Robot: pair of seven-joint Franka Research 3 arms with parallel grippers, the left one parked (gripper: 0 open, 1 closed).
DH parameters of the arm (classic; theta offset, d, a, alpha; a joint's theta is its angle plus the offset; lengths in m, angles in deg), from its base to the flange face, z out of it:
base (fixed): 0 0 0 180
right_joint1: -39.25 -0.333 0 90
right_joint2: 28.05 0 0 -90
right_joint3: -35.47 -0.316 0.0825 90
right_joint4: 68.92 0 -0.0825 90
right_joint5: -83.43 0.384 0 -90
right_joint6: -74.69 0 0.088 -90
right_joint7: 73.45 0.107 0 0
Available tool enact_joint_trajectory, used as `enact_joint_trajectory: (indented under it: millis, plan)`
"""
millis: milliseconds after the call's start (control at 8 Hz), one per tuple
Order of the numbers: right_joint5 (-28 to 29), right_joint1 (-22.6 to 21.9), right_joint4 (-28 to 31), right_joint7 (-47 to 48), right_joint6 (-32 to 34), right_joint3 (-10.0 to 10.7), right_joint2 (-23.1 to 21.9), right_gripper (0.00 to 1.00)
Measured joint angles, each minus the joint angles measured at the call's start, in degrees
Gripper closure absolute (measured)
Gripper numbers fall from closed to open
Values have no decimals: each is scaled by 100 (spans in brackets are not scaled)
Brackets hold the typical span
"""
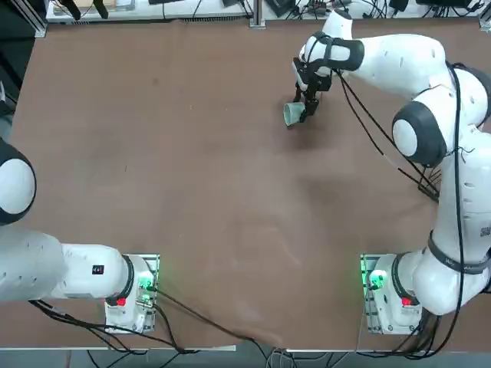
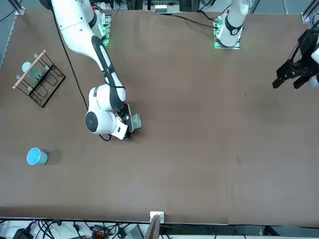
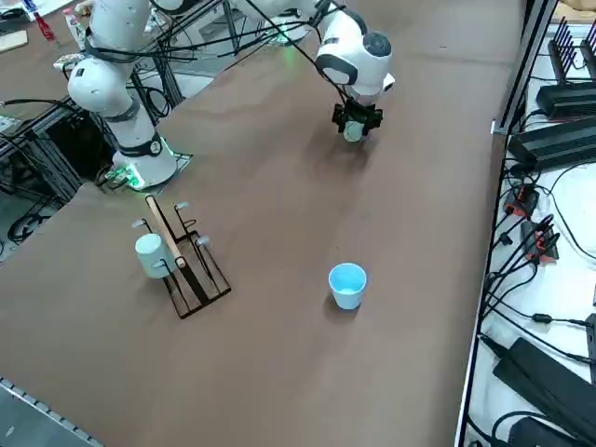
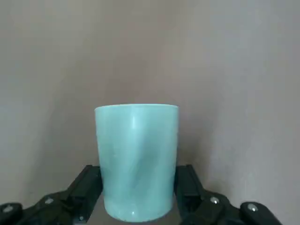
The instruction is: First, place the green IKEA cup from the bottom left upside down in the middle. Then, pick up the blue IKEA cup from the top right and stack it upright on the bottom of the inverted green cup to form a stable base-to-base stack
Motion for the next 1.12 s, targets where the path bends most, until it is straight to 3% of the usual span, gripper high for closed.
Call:
enact_joint_trajectory:
  millis: [250, 500, 750, 1125]
  plan:
    - [0, -4, 3, 26, 19, 36, -16, 13]
    - [-16, -8, -121, 43, 102, 410, -131, 13]
    - [-180, 52, -368, 17, 696, 802, -320, 13]
    - [-1531, 34, -955, 468, 2252, 1416, -483, 13]
